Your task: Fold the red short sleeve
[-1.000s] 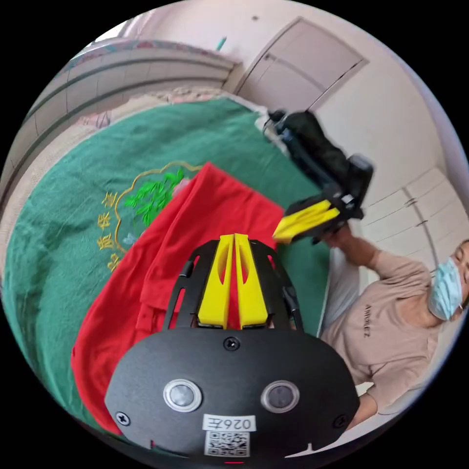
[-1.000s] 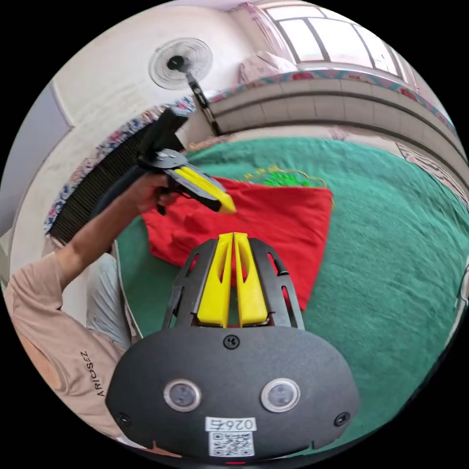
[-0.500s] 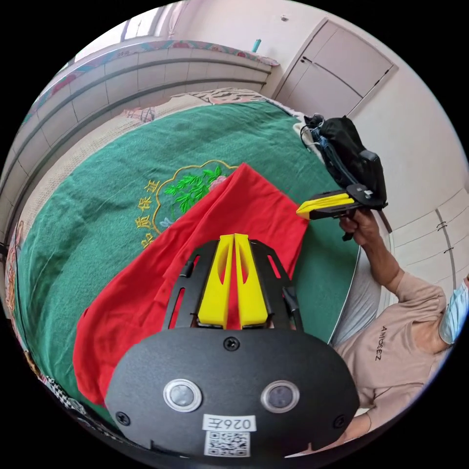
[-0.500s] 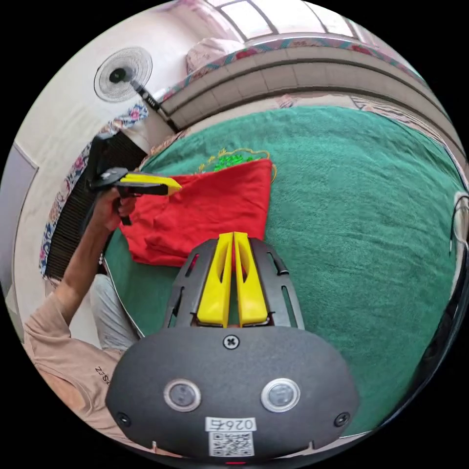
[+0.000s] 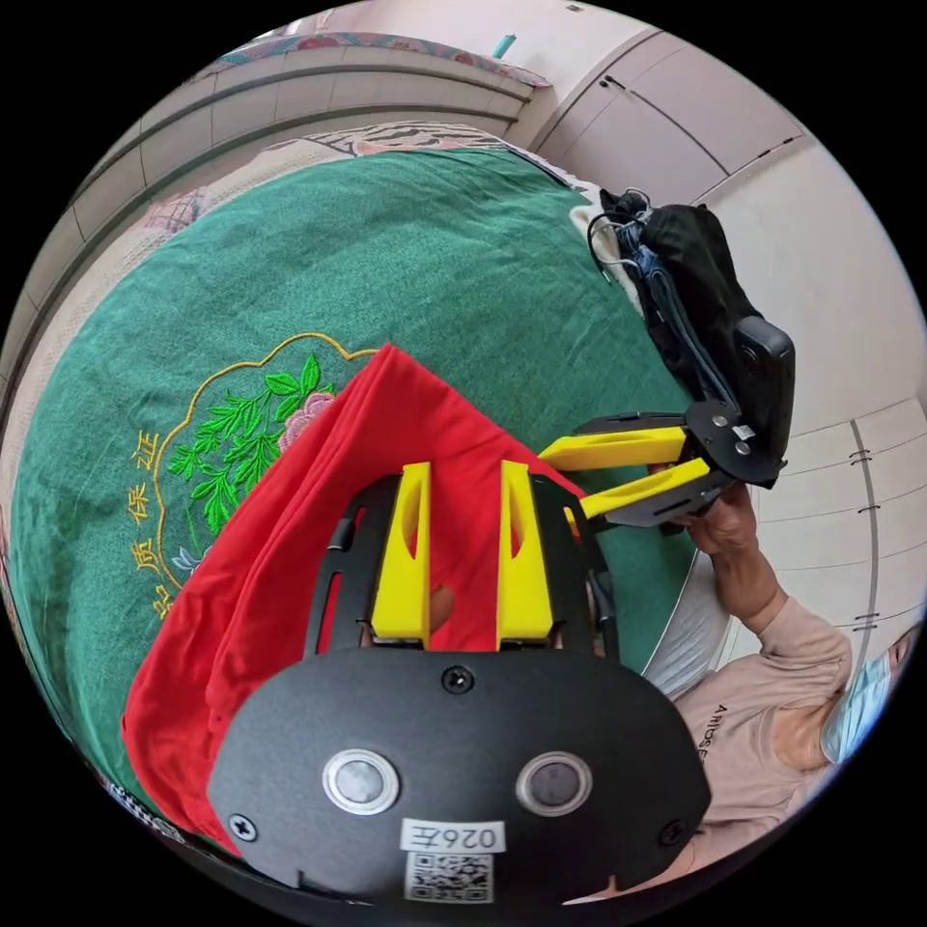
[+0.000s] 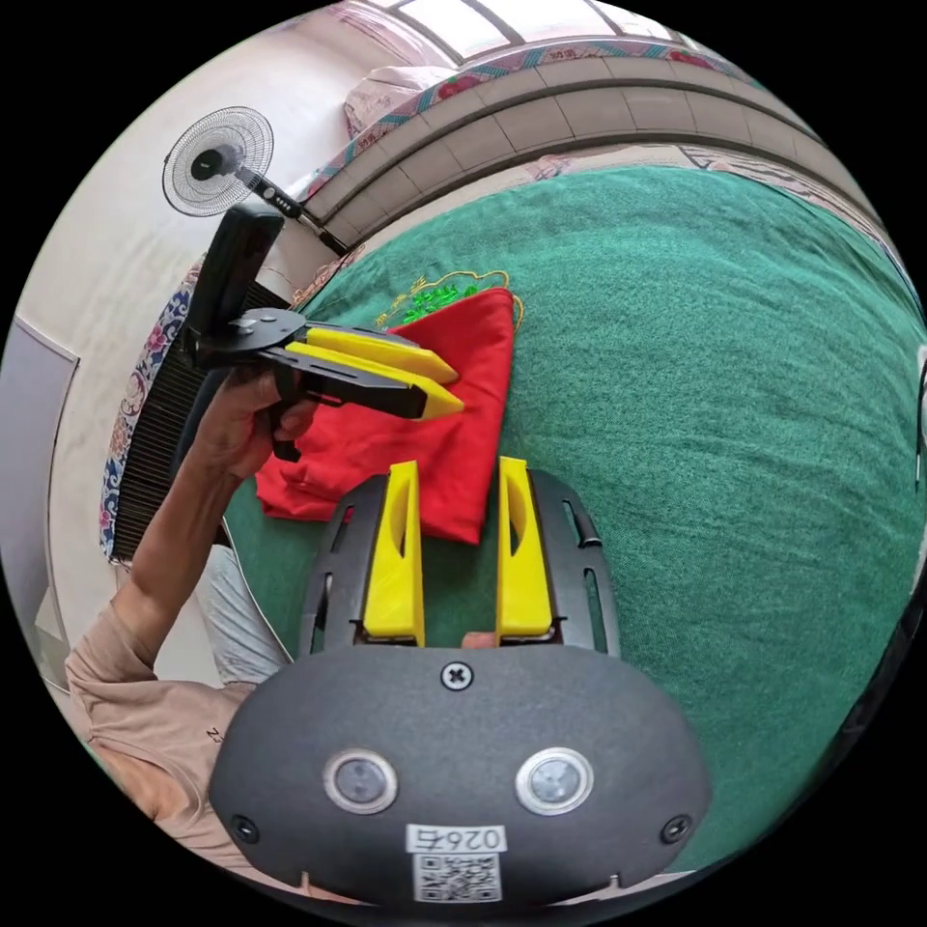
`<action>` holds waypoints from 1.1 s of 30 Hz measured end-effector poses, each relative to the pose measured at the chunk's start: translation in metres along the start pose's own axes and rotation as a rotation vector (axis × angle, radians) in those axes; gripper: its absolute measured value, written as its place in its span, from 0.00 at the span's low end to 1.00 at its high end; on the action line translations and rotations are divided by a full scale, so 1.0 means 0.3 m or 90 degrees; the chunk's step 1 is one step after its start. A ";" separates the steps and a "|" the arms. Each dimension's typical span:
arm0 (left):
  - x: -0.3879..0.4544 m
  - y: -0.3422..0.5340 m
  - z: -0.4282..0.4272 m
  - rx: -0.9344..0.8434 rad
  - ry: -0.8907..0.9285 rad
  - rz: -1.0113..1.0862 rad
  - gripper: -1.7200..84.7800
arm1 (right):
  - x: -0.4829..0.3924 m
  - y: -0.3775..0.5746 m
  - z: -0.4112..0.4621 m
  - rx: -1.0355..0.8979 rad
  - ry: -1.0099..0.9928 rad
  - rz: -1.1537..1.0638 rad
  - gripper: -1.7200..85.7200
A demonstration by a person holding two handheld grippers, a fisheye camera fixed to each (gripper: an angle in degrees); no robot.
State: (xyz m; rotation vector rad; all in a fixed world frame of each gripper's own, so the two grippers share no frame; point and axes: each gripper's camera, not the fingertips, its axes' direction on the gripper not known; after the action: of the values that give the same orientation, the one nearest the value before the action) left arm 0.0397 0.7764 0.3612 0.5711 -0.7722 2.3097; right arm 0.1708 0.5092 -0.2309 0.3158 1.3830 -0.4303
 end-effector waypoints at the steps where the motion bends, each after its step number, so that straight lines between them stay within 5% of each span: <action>1: -0.002 -0.011 0.001 -0.008 0.001 0.000 0.14 | -0.001 0.001 0.012 0.001 0.002 -0.005 0.08; 8: -0.051 -0.035 -0.006 -0.019 0.050 -0.030 0.14 | -0.109 0.037 0.075 0.018 0.079 -0.091 0.01; 15: -0.148 0.065 -0.097 0.154 0.231 -0.081 0.17 | -0.212 0.102 0.144 0.041 0.145 -0.166 0.01; 19: -0.120 0.033 -0.071 0.100 0.101 -0.093 0.18 | -0.238 0.142 0.194 0.058 0.160 -0.195 0.01; 24: -0.097 -0.045 0.004 0.037 0.115 -0.095 0.23 | -0.313 0.192 0.263 0.073 0.213 -0.260 0.01; 28: -0.061 -0.085 0.022 -0.024 -0.018 -0.077 0.15 | -0.376 0.233 0.349 0.073 0.268 -0.320 0.01; 33: -0.103 -0.055 -0.016 0.014 -0.009 -0.085 0.06 | -0.350 0.254 0.353 0.102 0.296 -0.304 0.03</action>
State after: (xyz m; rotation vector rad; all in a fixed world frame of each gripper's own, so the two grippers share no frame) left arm 0.0719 0.7767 0.3463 0.6308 -0.6958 2.1962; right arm 0.2855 0.5393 -0.1126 0.2187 1.8901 -0.9072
